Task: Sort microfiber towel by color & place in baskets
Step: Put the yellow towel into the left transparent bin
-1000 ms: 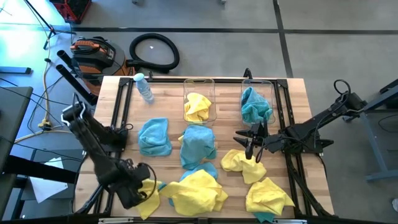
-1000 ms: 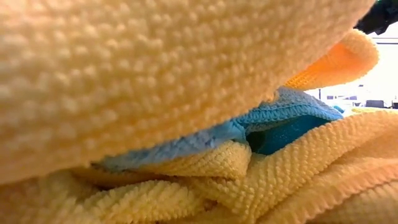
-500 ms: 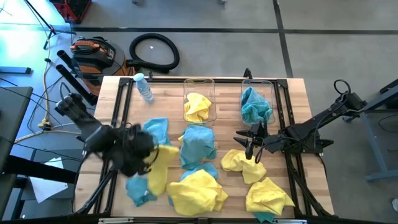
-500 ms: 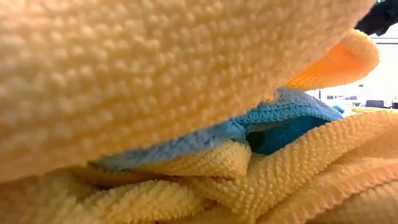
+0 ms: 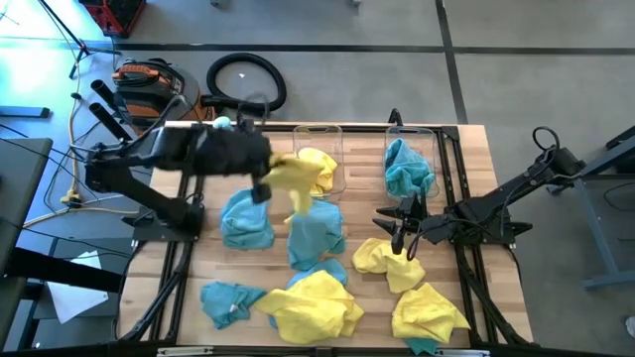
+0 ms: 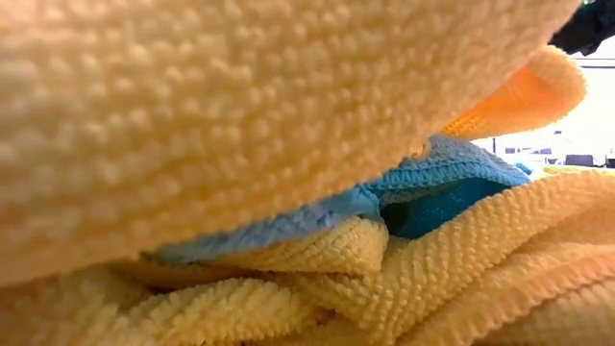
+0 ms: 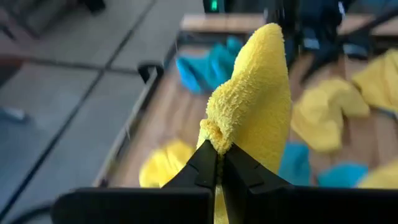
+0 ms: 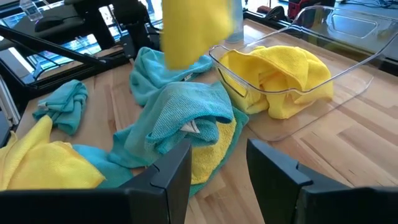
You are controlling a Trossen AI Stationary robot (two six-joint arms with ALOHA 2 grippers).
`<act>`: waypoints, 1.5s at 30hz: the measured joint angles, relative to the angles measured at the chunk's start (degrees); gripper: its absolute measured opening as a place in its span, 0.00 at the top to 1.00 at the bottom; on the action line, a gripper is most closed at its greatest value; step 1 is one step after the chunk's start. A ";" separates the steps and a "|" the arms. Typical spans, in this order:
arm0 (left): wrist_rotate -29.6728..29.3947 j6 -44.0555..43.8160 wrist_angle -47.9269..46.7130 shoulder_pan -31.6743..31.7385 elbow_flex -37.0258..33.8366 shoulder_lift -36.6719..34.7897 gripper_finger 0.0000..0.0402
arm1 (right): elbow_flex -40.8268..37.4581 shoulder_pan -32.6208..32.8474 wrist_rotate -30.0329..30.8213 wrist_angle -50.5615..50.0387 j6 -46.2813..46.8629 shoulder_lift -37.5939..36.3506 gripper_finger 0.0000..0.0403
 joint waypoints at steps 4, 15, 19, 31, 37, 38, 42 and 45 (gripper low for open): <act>5.77 5.71 7.26 8.20 0.02 1.05 1.00 | 0.00 0.00 -0.02 -1.07 0.02 -0.01 0.63; 20.08 10.38 14.77 24.25 -0.02 10.35 1.00 | 0.00 -0.02 -0.02 -2.39 0.18 -0.01 0.63; 20.14 9.88 10.77 27.03 -0.04 15.15 1.00 | 0.00 -0.02 -0.02 -3.33 1.02 -0.01 0.63; 21.87 10.23 9.90 28.27 -0.04 35.03 1.00 | 0.01 -0.02 -0.02 -9.71 8.19 -0.01 0.63; 21.89 10.30 10.24 28.53 -0.04 44.06 1.00 | 0.00 0.00 -0.02 -9.72 8.20 -0.01 0.63; 21.89 10.22 10.24 28.53 -0.04 45.34 1.00 | 0.00 0.02 -0.02 -9.72 8.20 -0.01 0.63; 21.87 10.34 10.83 28.51 -0.07 48.51 0.98 | 0.00 0.02 -0.02 -9.72 8.20 -0.01 0.63; 21.87 9.68 10.88 28.78 -0.07 49.39 0.93 | 0.00 0.02 -0.02 -9.72 8.20 -0.01 0.63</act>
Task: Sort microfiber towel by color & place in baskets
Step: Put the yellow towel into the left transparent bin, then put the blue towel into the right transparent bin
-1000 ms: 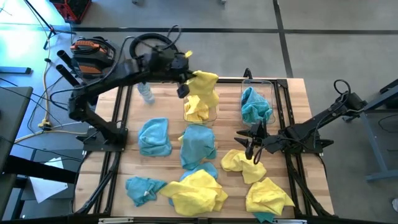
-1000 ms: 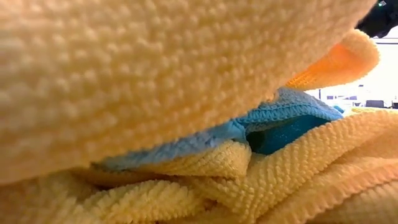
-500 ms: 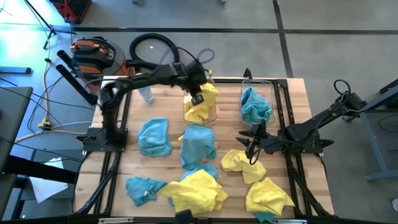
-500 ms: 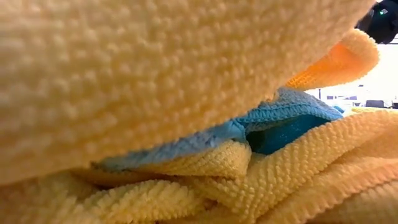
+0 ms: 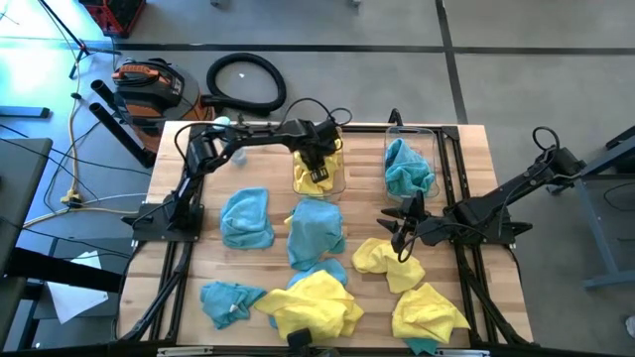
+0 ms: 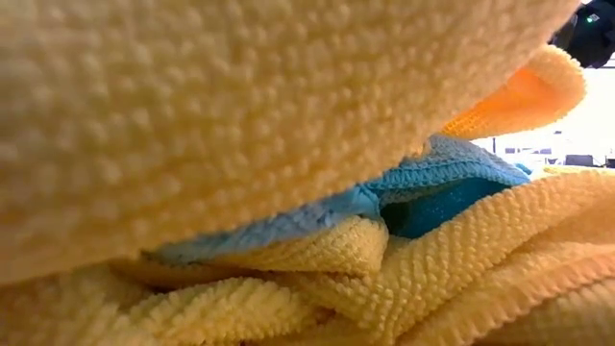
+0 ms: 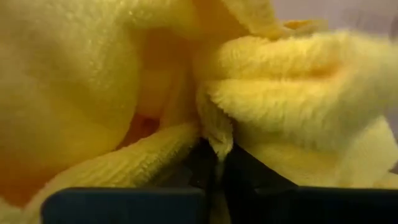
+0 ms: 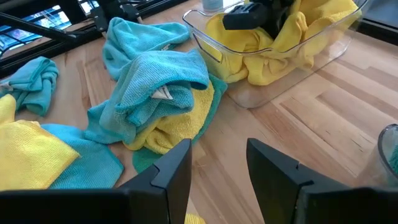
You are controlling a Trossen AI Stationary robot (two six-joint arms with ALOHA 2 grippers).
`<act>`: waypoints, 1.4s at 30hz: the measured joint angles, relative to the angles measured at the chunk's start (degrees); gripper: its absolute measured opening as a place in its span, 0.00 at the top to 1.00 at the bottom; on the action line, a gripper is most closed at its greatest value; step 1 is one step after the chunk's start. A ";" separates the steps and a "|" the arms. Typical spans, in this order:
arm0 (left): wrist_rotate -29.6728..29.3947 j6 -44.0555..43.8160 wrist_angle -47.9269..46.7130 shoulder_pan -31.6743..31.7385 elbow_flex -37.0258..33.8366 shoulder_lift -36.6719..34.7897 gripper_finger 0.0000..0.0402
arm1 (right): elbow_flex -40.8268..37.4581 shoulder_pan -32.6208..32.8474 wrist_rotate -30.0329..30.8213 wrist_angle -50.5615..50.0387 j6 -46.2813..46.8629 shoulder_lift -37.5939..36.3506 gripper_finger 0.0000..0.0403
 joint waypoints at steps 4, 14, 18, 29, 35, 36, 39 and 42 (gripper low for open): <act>0.02 -0.02 -0.03 0.18 0.04 0.03 0.84 | 0.01 0.00 0.00 0.00 0.00 0.00 0.63; -0.35 0.15 -2.96 0.16 0.00 -7.46 0.69 | 0.00 0.00 0.00 -0.01 0.00 0.00 0.63; -0.56 -0.33 -3.92 -0.24 0.00 -13.15 0.68 | 0.00 0.00 0.00 -0.02 -0.02 0.00 0.63; -1.39 -1.02 -3.10 -7.74 -9.37 -32.07 0.68 | 0.02 0.00 0.02 -0.50 0.57 0.00 0.63; -0.96 -7.81 5.56 -14.67 -26.90 -46.72 0.68 | 0.02 0.00 0.00 -0.68 0.92 0.00 0.63; -1.24 -9.31 7.19 -16.12 -29.81 -49.15 0.68 | 0.00 0.00 0.00 -0.66 0.87 0.00 0.63; -3.69 -14.19 11.27 -21.01 -37.38 -55.69 0.68 | 0.02 -0.13 0.02 -0.66 0.11 0.00 0.63; -9.25 -18.85 13.44 -26.65 -43.46 -60.66 0.68 | 0.01 -0.15 0.02 -0.46 -1.94 0.00 0.63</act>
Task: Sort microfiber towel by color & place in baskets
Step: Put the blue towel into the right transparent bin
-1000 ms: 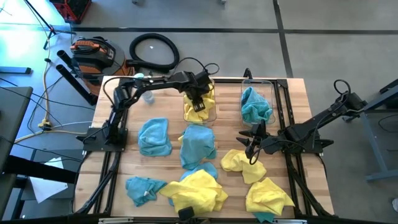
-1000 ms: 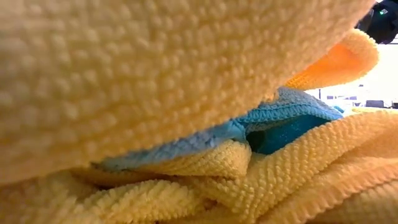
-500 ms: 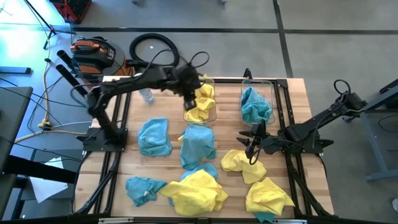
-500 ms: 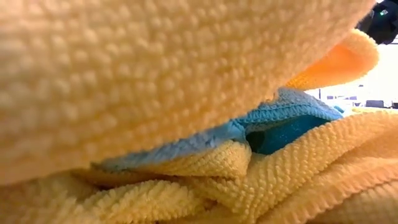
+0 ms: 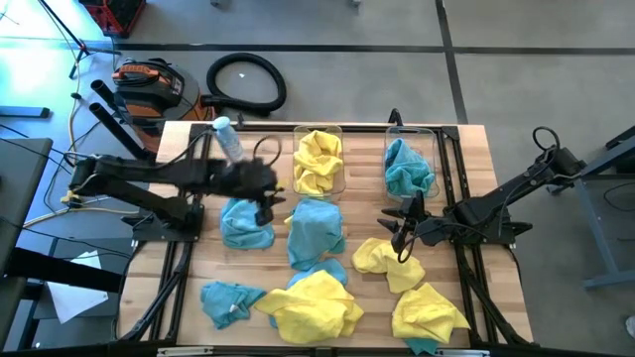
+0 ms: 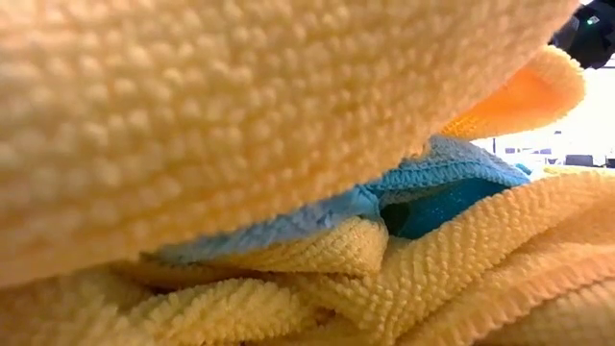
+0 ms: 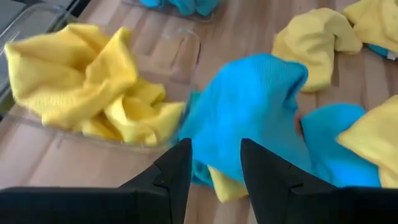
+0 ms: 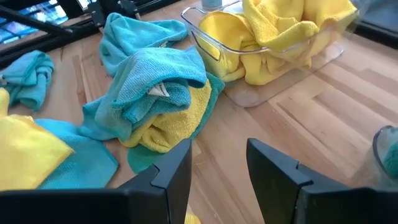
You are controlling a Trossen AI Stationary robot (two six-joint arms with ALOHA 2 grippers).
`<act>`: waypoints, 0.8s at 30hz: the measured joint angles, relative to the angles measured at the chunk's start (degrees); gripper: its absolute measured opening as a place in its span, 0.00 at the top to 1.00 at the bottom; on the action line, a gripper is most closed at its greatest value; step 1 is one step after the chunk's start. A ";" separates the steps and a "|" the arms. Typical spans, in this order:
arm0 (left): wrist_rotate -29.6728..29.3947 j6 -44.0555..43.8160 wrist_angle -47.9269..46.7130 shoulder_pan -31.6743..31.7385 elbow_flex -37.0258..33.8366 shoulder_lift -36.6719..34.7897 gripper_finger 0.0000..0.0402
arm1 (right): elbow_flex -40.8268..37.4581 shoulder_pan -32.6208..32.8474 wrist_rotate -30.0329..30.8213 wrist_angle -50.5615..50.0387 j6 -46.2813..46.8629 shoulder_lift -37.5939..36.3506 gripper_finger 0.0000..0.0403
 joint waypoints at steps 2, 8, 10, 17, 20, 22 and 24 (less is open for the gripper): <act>-3.78 -2.77 0.95 -3.88 -3.31 -2.36 0.68 | -0.01 -0.33 -0.01 1.17 -2.86 0.01 0.63; -10.43 -7.65 5.72 -13.47 -10.75 -5.38 0.69 | 0.01 -2.50 -2.16 13.60 -13.03 0.18 0.63; -13.93 -7.63 6.77 -15.52 -12.22 -5.39 0.69 | 0.55 -3.04 -3.80 19.07 -19.16 1.25 0.63; -19.54 -7.60 9.60 -17.49 -14.62 -5.42 0.69 | 14.45 -4.88 -6.83 15.08 -30.44 12.69 0.63; -18.28 -7.61 9.60 -17.49 -14.62 -5.42 0.69 | 22.99 -6.44 -7.02 5.81 -32.17 18.95 0.63; -17.80 -7.60 9.62 -17.49 -14.62 -5.42 0.69 | 29.02 -7.80 -7.07 -1.91 -31.28 23.12 0.63; -17.52 -7.60 9.57 -17.49 -14.62 -5.41 0.69 | 34.66 -9.36 -8.19 -9.70 -29.74 27.18 0.63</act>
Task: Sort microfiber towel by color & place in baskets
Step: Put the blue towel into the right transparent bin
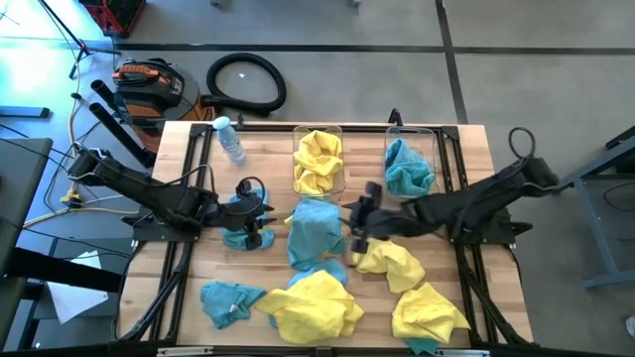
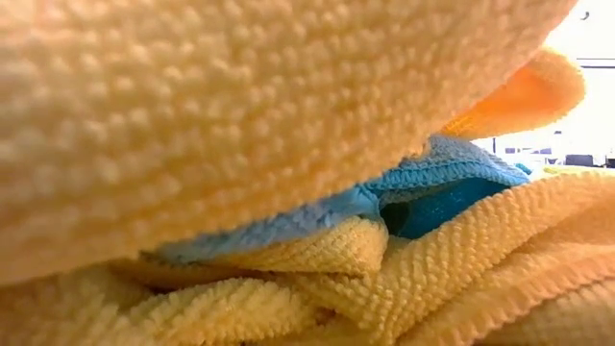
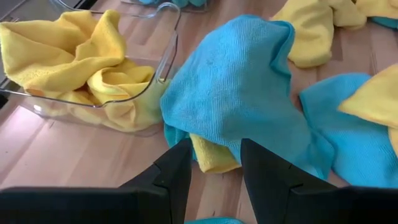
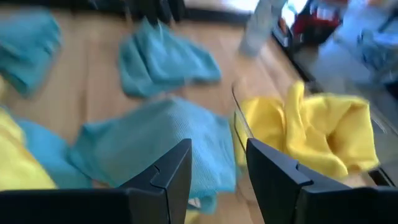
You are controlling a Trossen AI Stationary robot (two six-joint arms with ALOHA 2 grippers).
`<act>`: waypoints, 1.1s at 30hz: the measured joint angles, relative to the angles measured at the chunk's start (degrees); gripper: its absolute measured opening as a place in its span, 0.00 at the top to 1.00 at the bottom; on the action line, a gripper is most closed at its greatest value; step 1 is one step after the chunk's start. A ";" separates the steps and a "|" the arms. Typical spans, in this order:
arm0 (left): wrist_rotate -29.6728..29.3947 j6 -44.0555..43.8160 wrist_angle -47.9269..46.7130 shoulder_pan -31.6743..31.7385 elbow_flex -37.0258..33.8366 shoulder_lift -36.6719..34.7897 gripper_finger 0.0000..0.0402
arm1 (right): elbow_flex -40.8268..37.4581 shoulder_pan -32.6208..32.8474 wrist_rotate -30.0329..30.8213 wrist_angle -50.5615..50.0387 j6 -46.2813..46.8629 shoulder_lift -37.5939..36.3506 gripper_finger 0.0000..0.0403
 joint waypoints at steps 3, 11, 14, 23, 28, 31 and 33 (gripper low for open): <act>0.40 0.02 -0.27 0.00 0.00 0.14 0.69 | 7.28 -2.38 -4.90 -8.87 1.82 5.89 0.63; 2.38 1.55 -0.45 0.02 0.00 0.14 0.69 | 18.58 -5.51 -12.36 -18.57 -0.01 17.99 0.60; 2.43 1.53 -0.43 0.02 0.00 0.14 0.69 | 20.20 -6.18 -13.79 -19.80 0.10 21.27 0.60; 2.41 1.54 -0.45 0.02 0.02 0.14 0.69 | 20.12 -7.92 -17.84 -20.93 -0.70 25.24 0.73; 2.40 1.55 -0.45 0.02 0.02 0.17 0.69 | 20.12 -7.91 -18.49 -20.85 -2.31 24.32 0.97; 2.40 1.47 -0.45 0.02 0.04 0.17 0.69 | 20.12 -7.91 -18.50 -21.12 -1.95 22.67 0.95; 2.40 1.22 -0.52 0.02 0.04 0.17 0.69 | 20.12 -7.75 -18.43 -21.41 -1.89 21.10 0.96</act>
